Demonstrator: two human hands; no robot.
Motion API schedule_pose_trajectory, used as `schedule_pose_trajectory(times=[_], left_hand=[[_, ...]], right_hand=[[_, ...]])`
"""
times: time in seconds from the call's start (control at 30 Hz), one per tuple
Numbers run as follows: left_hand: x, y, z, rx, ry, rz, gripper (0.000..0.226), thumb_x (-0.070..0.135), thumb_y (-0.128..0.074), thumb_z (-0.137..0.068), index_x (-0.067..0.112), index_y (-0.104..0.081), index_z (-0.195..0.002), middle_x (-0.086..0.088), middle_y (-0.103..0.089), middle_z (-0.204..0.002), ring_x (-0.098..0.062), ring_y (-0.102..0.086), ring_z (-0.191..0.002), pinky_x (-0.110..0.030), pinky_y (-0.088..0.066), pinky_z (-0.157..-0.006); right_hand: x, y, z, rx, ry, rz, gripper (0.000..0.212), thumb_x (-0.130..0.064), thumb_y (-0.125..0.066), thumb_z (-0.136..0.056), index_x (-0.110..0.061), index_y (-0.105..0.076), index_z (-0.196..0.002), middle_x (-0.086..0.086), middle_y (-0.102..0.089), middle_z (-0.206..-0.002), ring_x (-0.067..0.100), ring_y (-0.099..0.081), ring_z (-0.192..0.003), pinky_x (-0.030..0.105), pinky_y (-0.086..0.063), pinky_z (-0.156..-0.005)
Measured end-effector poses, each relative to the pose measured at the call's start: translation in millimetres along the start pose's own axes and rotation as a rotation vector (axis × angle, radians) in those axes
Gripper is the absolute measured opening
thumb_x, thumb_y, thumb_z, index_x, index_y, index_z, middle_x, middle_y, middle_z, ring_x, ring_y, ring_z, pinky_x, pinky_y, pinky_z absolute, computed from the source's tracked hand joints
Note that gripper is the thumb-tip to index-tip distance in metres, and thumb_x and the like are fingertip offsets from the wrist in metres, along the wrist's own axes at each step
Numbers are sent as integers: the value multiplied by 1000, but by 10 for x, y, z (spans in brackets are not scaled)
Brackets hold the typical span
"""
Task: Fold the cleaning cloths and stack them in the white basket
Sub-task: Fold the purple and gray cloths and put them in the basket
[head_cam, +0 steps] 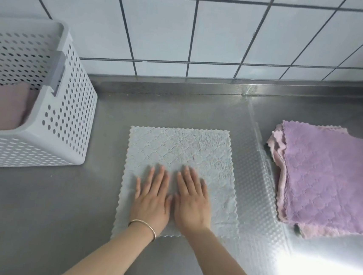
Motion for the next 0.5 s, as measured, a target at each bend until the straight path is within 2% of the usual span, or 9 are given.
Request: schedule_pose_trajectory(times=[0.13,0.23,0.33,0.43,0.5], left_hand=[[-246,-31,205,-1,11,20,57,42,-18,-95,14,-34,-141,-2,-32,-150,-23,-19,-141,-41,-9,-113],[-420,-16,260,-18,19,38,59,41,-26,-91,12,-29,-143,-6,-27,-152,-22,-18,-141,-35,-8,-114],[-516,2,275,-34,91,63,64,41,-29,-89,6,-32,-142,-11,-26,-151,-22,-17,-139,-31,-1,-113],[-508,12,277,-59,122,53,69,45,-25,-88,4,-30,-142,-11,-19,-152,-21,-16,-140,-34,0,-112],[-479,31,279,-57,135,43,73,49,-20,-86,4,-28,-143,-11,-14,-152,-24,-17,-142,-37,1,-111]], right_hand=[[255,-39,271,78,-62,-24,52,-35,-33,-93,-15,-43,-140,0,-34,-149,13,-21,-140,33,-8,-114],[522,3,422,74,-159,22,59,-46,-21,-96,-16,-27,-147,-3,-20,-154,11,-10,-143,31,-1,-116],[712,40,579,58,-225,73,69,-57,-4,-93,-18,-10,-149,-4,-4,-157,12,1,-144,30,10,-115],[791,42,645,26,-263,57,77,-63,8,-87,-18,4,-149,-5,11,-156,11,14,-143,30,18,-113],[808,59,642,28,-256,61,77,-63,8,-86,-16,6,-147,-3,12,-155,12,16,-142,30,21,-112]])
Point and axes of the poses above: each hand's wrist, its own z-axis away from the middle knuckle, its own y-axis out of the back of the hand, x = y × z, the point moved 4 cm from there along -z, towards the middle knuckle
